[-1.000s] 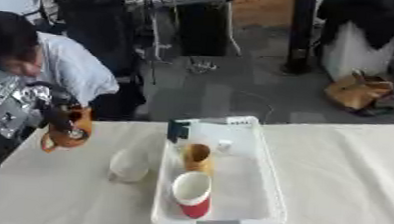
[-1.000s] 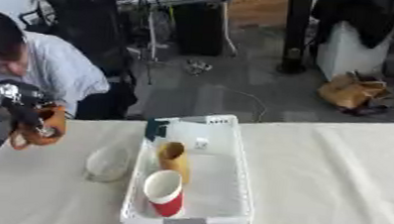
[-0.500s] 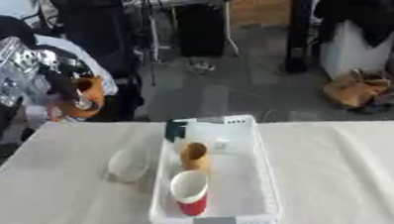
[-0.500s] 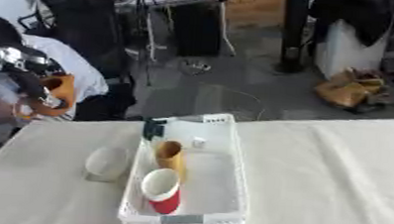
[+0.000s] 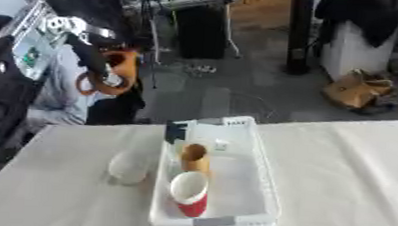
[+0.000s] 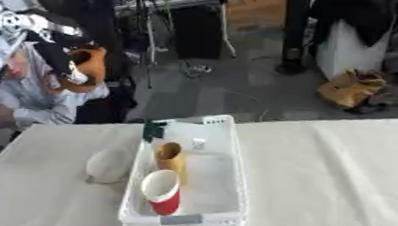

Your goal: Pick up objects on the table and place them in the box.

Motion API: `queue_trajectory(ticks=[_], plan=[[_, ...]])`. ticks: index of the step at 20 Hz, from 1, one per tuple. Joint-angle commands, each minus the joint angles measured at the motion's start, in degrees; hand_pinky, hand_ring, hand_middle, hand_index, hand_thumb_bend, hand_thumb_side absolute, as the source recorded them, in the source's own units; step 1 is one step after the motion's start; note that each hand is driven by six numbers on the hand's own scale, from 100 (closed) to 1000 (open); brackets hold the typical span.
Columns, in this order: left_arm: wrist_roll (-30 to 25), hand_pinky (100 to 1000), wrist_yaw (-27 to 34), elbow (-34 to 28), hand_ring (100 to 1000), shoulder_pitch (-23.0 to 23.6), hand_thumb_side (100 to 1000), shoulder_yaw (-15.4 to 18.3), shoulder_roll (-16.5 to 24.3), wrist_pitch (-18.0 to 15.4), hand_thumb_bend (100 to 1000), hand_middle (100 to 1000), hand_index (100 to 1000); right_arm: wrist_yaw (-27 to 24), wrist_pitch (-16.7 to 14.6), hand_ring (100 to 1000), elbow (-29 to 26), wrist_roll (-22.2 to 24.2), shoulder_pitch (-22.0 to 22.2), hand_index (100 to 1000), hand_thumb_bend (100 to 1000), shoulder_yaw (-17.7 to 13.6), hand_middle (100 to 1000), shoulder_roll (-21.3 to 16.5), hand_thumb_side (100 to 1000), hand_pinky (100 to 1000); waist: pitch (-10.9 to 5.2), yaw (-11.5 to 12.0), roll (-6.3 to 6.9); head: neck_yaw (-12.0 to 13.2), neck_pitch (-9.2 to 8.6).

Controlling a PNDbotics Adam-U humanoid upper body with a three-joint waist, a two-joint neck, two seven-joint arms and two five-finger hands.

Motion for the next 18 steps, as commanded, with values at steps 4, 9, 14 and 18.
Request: queue_trajectory(ticks=[4,9,14,18], plan=[[3.34,204,1.73,-0.84,395,-3.82,202,-0.93,-4.95,-0.28,100,405,594,-1.26,0.16,882,-0.99,0.93,-0.78,672,100,0.65,685,-1.62,1000,810,-1.23,-1.16,-0.49,2.14,0.68],[6.94,198,2.01,0.97,390,-4.56,211,-1.52,-8.42,-0.6,100,402,591,-1.79,0.03,883,-0.99,1.58,-1.01,671,100,0.87,685,-1.35,1000,810,-0.94,-2.15,-0.6,3.02,0.16],[8.05,198,1.42,2.55,392,-5.11,217,-2.23,-10.7,-1.32,100,403,591,-2.17,-0.01,883,-0.99,2.06,-1.3,671,100,1.09,684,-1.25,1000,809,-0.68,-2.7,-0.54,3.37,-0.39],[8.63,200,-0.39,4.3,395,-5.36,219,-2.33,-12.64,-1.17,100,405,593,-2.52,0.04,883,-0.99,2.49,-1.64,671,100,1.37,684,-1.23,1000,809,-0.52,-3.37,-0.39,3.73,-0.55]])
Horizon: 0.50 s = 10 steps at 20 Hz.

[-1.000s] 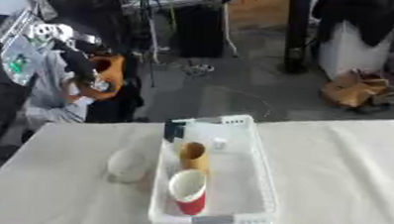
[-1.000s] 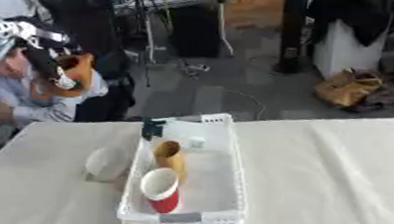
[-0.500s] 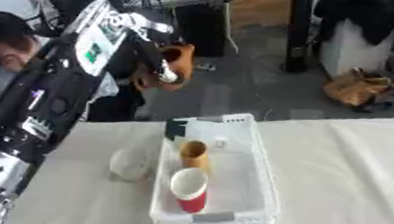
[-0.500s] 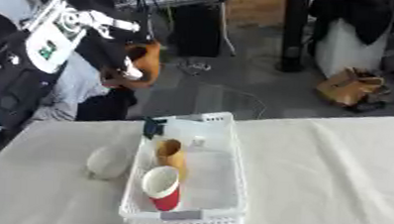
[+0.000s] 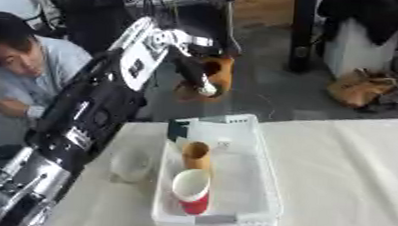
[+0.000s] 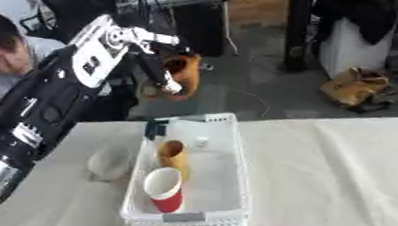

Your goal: Pick up objects on the table and place them in the box.

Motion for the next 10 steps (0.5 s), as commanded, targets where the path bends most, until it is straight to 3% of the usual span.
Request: queue_trajectory(ticks=[1,10], plan=[[0.86,200,-1.76,0.95,395,-2.06,220,0.17,-0.46,0.09,100,405,593,-0.78,0.0,883,-0.99,0.52,-0.88,671,100,0.27,684,-1.24,1000,809,-0.61,-0.35,-0.38,0.5,-0.48],[4.17,203,-7.46,5.42,407,-0.64,208,-0.06,-2.48,-0.77,129,413,592,-1.07,-0.19,883,-0.99,0.93,-1.57,670,100,0.29,684,-1.2,1000,809,0.29,-1.17,-0.16,0.54,-0.93]])
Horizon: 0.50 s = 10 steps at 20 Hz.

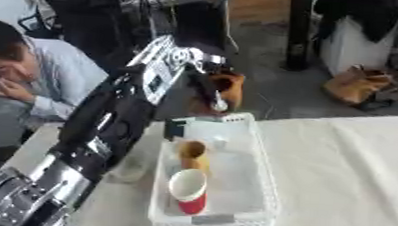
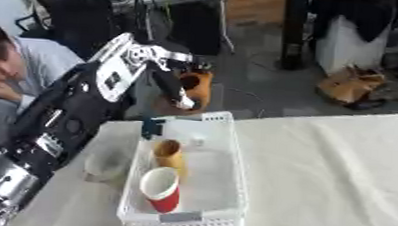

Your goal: Pick up objects on the table and place them in the box.

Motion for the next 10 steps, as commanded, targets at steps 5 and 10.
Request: queue_trajectory(ticks=[5,10], plan=[[6.0,206,-5.0,2.85,423,0.27,192,-0.87,-1.26,-1.89,152,422,596,-0.61,-0.44,883,-0.99,0.43,-0.85,670,100,0.18,684,-1.0,1000,809,-0.17,-0.4,-0.81,0.18,-0.87],[8.08,271,-7.39,4.8,513,0.86,254,-0.67,-2.32,-3.0,171,494,664,-0.62,-0.59,883,-0.99,0.37,-0.85,670,100,0.15,683,-0.93,1000,809,-0.04,-0.54,-0.9,0.28,-0.89]])
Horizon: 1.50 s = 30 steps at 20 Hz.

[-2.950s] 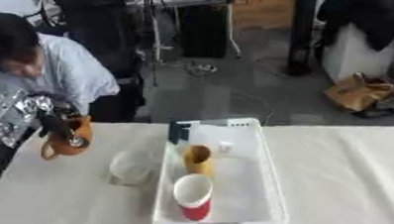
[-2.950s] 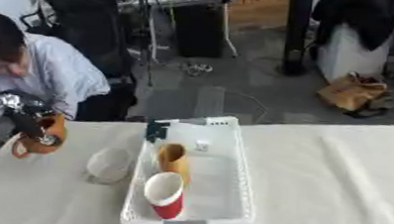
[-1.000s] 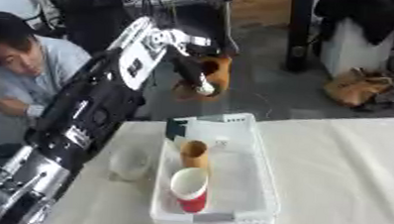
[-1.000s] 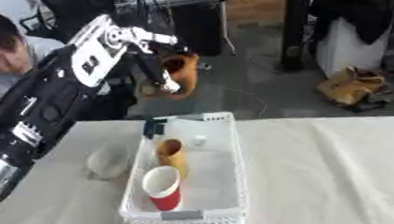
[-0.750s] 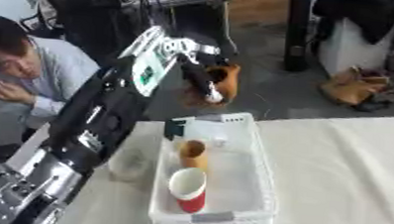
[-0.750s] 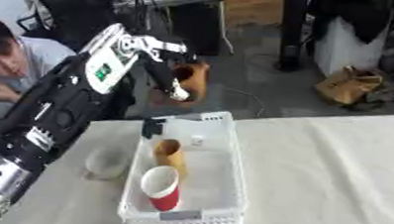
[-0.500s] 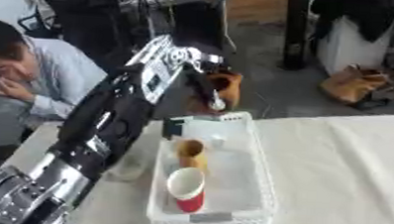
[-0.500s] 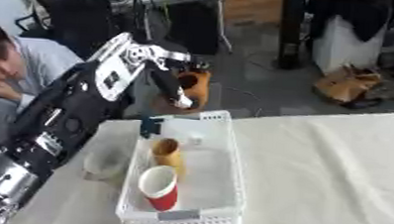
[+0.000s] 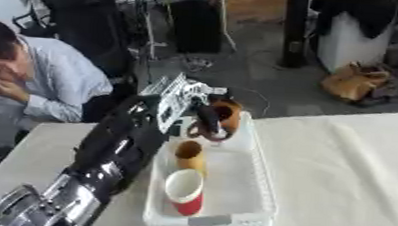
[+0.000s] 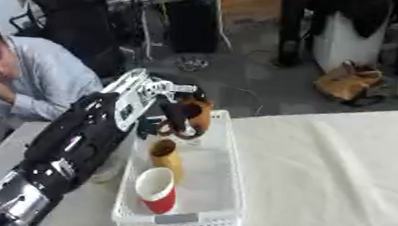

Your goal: Pick up objects on the table and place them in the box.

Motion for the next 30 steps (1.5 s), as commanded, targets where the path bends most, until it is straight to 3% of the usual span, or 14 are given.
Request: queue_trajectory(ticks=[1,2,3,4,5,6,7,8,11,12,23,26,28,30], plan=[[1.26,275,-0.6,0.24,516,-0.8,264,0.2,0.41,-1.47,176,499,670,-0.58,-0.13,883,-0.99,0.16,-0.59,670,100,0.14,683,-0.93,1000,809,-0.78,-0.05,-0.78,0.27,-0.44],[1.16,410,-0.24,0.55,600,-0.7,449,0.22,0.26,-2.33,276,599,781,-0.58,-0.11,883,-0.99,0.17,-0.59,670,100,0.13,683,-0.93,1000,809,-0.79,-0.06,-0.79,0.27,-0.45],[0.63,410,0.17,0.87,600,-0.67,449,0.2,0.19,-3.35,276,599,781,-0.56,-0.11,883,-0.99,0.14,-0.56,670,100,0.1,683,-0.94,1000,809,-0.81,-0.07,-0.8,0.27,-0.47],[-0.23,550,0.43,1.15,709,-0.65,607,0.08,0.17,-4.46,345,676,852,-0.54,-0.09,883,-0.99,0.13,-0.54,670,100,0.09,683,-0.94,1000,808,-0.83,-0.08,-0.79,0.29,-0.44],[-1.2,550,0.48,1.3,709,-0.68,607,0.01,0.23,-5.53,345,676,852,-0.53,-0.06,883,-0.99,0.13,-0.52,670,100,0.09,683,-0.94,1000,808,-0.85,-0.09,-0.79,0.28,-0.42],[-2.12,804,0.35,1.38,850,-0.72,705,-0.04,0.3,-6.41,426,788,925,-0.52,-0.03,883,-0.99,0.13,-0.52,670,100,0.09,683,-0.94,1000,808,-0.87,-0.08,-0.76,0.31,-0.41],[-3.32,804,-0.08,1.43,850,-0.82,705,-0.14,0.35,-7.34,426,788,925,-0.52,0.03,883,-0.99,0.13,-0.53,670,100,0.09,683,-0.95,1000,808,-0.9,-0.06,-0.73,0.35,-0.39],[-4.41,900,-0.73,1.43,889,-0.93,707,-0.14,0.46,-8.0,451,813,947,-0.51,0.07,883,-0.99,0.13,-0.54,670,100,0.09,682,-0.97,1000,808,-0.92,-0.04,-0.69,0.37,-0.4],[-6.57,900,-2.68,1.18,889,-1.15,707,0.28,0.55,-8.88,451,813,947,-0.49,0.13,883,-0.99,0.13,-0.55,670,100,0.09,682,-1.01,1000,808,-0.95,-0.03,-0.65,0.41,-0.43],[-6.94,1000,-3.07,1.17,960,-1.19,722,0.26,0.61,-9.04,500,871,989,-0.49,0.15,884,-0.99,0.13,-0.56,670,100,0.09,682,-1.02,1000,808,-0.97,-0.04,-0.6,0.42,-0.4],[-9.18,1000,-7.84,0.16,993,-1.6,678,1.02,0.97,-10.74,450,872,974,-0.41,0.27,883,-0.99,0.09,-0.45,670,100,0.05,682,-1.0,1000,808,-1.1,-0.05,-0.67,0.44,-0.1],[-7.85,1000,-6.53,-2.02,947,-1.79,656,2.04,1.9,-11.23,374,853,966,-0.38,0.01,883,-0.99,-0.05,-0.3,669,100,-0.01,682,-1.06,1000,808,-1.08,0.11,-0.86,0.25,0.08],[-6.3,951,-4.98,-4.54,853,-2.58,763,3.8,3.06,-12.18,166,841,976,-0.28,-0.29,883,-0.99,-0.29,-0.08,669,100,-0.16,682,-1.1,1000,808,-1.08,0.41,-1.06,-0.05,0.41],[-4.63,941,-3.31,-7.25,845,-3.42,804,6.33,4.18,-13.53,116,843,978,-0.14,-0.51,883,-0.99,-0.54,0.06,670,100,-0.31,682,-1.06,1000,808,-1.01,0.8,-1.24,-0.45,0.56]])
